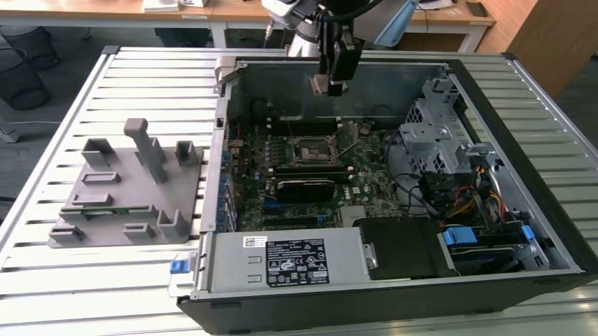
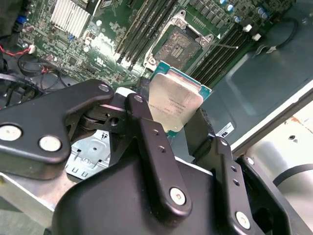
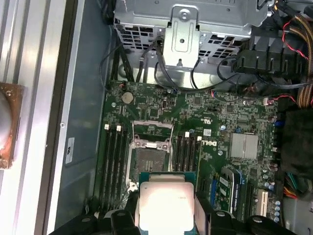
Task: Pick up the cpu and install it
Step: 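Place the cpu into insertion slot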
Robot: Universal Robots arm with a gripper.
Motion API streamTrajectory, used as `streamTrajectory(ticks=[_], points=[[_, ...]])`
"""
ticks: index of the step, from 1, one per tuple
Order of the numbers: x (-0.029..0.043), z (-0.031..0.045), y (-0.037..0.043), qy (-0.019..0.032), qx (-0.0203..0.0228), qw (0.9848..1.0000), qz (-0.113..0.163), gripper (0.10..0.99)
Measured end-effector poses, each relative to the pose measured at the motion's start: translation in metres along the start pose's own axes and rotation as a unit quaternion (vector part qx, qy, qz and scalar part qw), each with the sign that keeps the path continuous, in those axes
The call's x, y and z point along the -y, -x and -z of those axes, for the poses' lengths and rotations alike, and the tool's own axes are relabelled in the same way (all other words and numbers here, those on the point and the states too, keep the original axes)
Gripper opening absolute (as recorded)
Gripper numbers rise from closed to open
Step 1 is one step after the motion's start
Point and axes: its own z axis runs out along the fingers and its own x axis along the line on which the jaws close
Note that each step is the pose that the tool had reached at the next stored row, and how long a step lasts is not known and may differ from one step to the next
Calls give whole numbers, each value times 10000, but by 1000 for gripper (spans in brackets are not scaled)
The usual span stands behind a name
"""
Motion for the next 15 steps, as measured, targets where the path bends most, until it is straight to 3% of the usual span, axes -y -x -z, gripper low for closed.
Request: streamTrajectory(ticks=[5, 15], points=[[2, -65, -8, 0, 0, 10000, 0, 533], [5, -110, -8, -1, 4, 10000, -1, 533]])
